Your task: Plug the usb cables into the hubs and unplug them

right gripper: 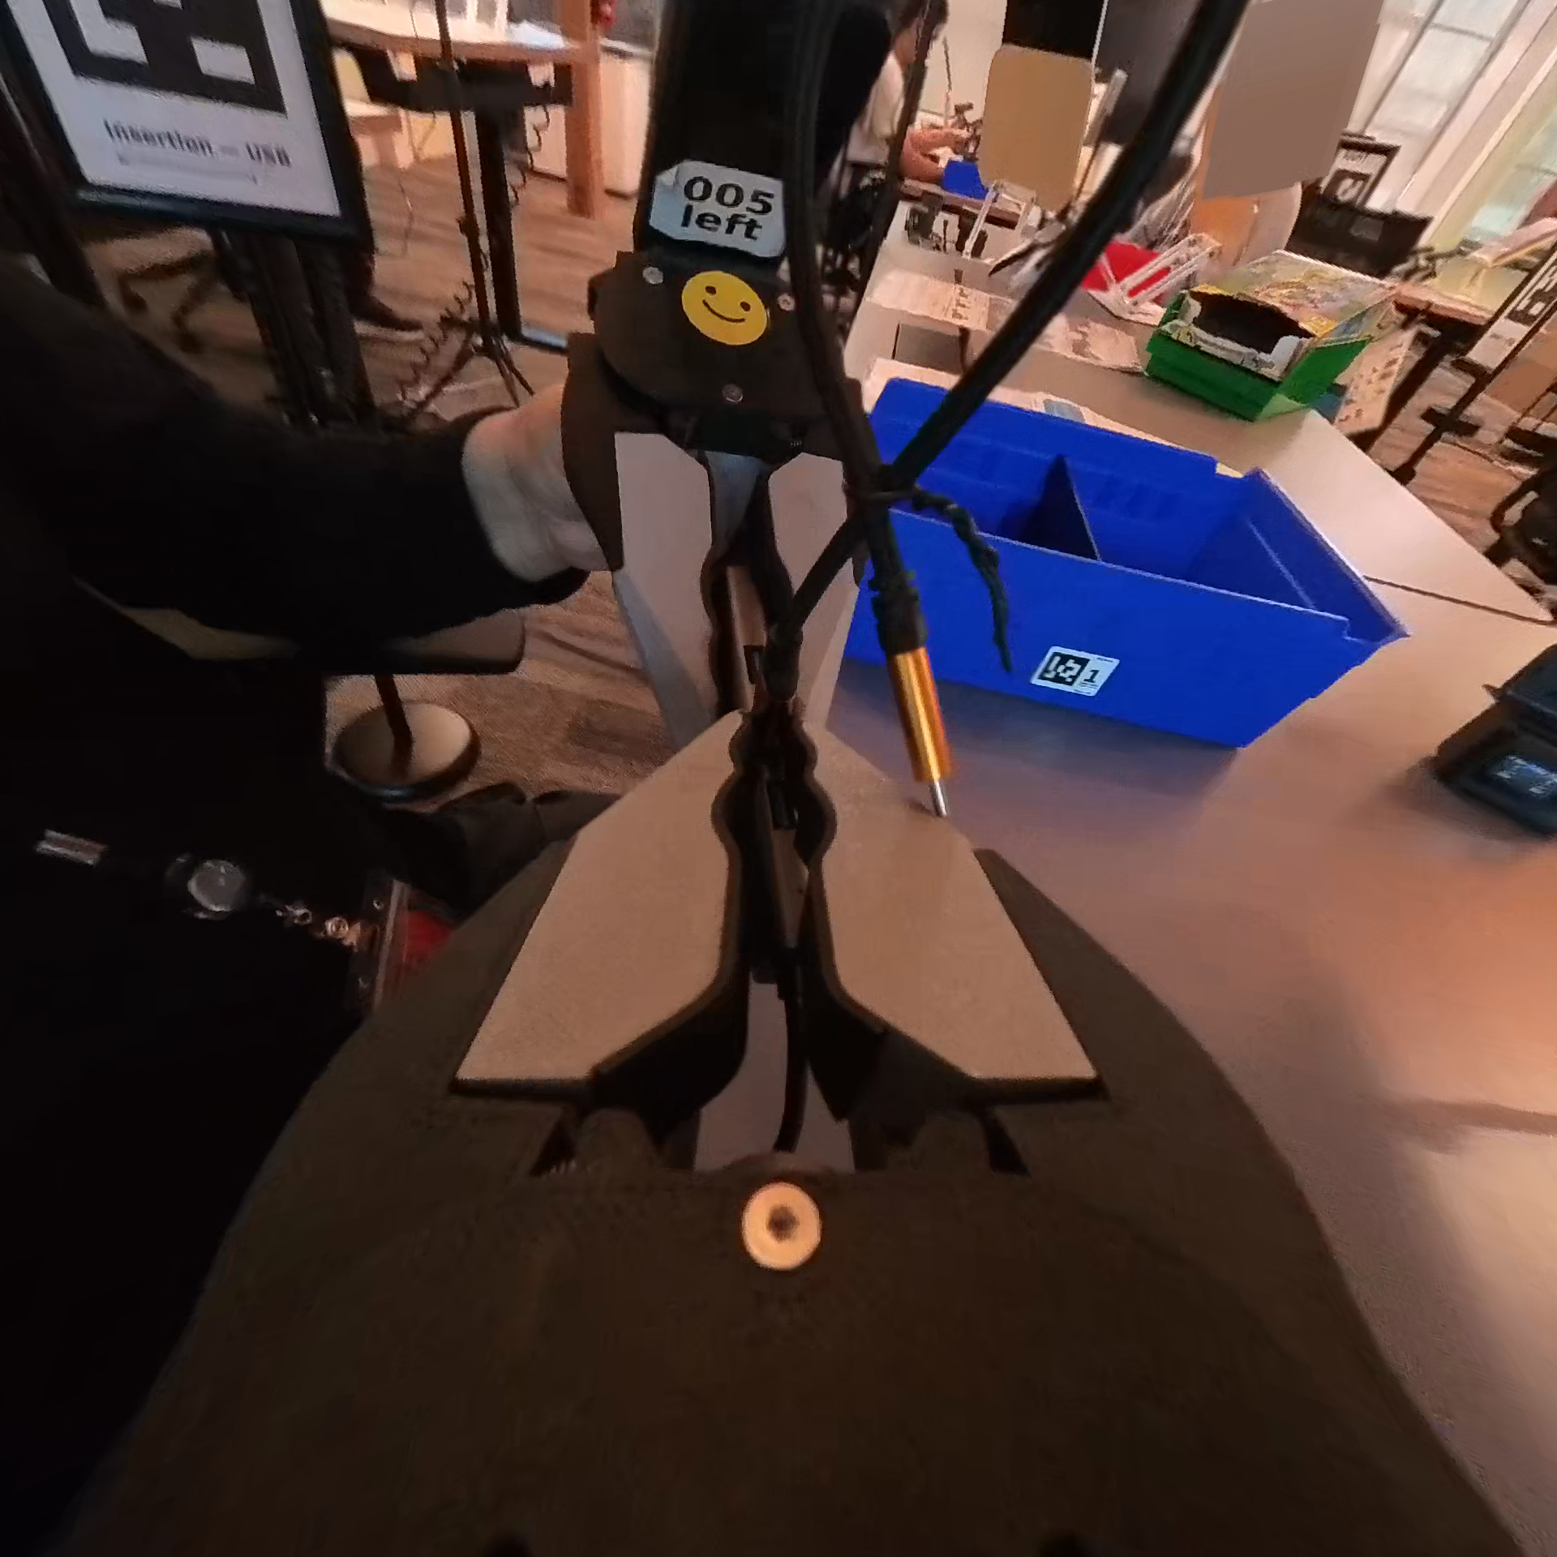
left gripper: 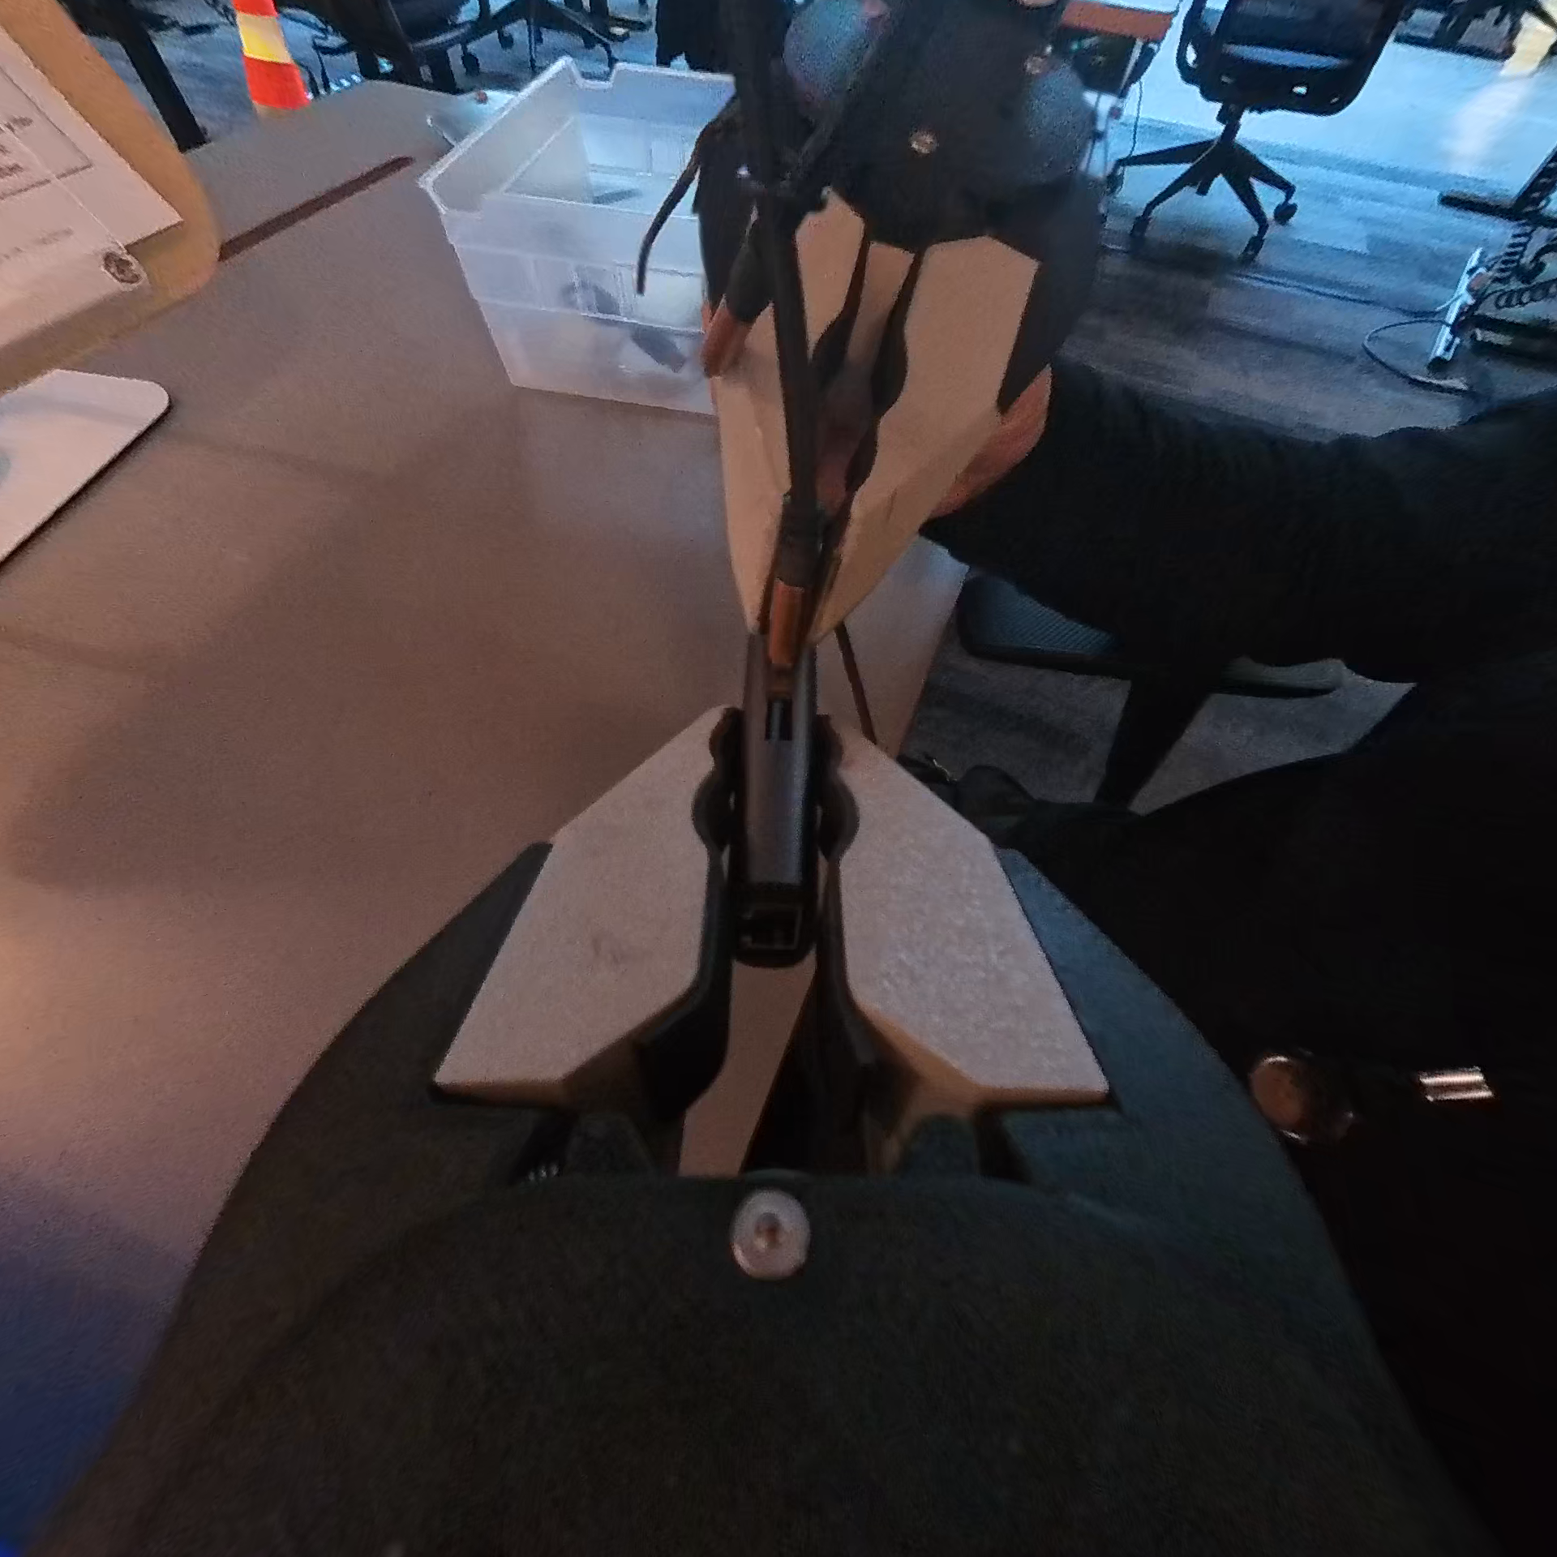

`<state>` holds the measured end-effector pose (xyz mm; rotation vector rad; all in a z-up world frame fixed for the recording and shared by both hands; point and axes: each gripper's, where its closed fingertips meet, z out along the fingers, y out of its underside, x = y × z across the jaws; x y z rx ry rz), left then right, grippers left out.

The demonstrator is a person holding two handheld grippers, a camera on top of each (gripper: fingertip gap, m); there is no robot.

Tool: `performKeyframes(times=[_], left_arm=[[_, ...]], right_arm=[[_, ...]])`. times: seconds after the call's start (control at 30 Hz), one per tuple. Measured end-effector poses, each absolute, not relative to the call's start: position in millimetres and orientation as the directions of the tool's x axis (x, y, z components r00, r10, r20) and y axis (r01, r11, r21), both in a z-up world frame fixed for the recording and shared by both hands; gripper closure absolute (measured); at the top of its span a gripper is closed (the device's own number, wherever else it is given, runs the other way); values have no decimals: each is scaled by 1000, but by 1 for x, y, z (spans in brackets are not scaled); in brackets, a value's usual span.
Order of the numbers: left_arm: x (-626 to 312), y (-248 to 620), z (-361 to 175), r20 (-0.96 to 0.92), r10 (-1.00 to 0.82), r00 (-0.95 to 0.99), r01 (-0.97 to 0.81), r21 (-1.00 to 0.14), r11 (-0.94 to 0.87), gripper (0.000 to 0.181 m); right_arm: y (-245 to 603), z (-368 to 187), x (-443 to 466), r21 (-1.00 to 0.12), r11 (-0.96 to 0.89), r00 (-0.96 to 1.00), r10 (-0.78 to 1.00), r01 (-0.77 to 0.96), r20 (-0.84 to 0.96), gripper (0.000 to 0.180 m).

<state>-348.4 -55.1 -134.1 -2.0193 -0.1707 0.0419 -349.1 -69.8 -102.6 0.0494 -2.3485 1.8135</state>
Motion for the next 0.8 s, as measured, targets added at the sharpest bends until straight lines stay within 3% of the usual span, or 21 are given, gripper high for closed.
performKeyframes(times=[0.23, 0.37, 0.6, 0.73, 0.8], left_arm=[[-350, -60, -121, 67, 146, 987, 118, -918, -378, 167], [-357, -65, -132, 43, 191, 981, 126, -885, -448, 167], [-349, -60, -133, 9, 185, 983, 101, -863, -495, 167], [-359, -73, -150, -90, 259, 962, 95, -778, -621, 162], [-353, -74, -152, -145, 240, 960, 52, -748, -662, 165]], right_arm=[[-72, -96, -354, -993, 112, -998, 58, -22, 28, 178], [-74, -105, -360, -977, 206, -993, 109, 54, -32, 176], [-70, -106, -351, -958, 278, -989, 107, -67, 100, 175], [-66, -141, -359, -828, 541, -958, 134, -143, 253, 178], [-74, -137, -351, -830, 530, -956, 112, -174, 272, 175]])
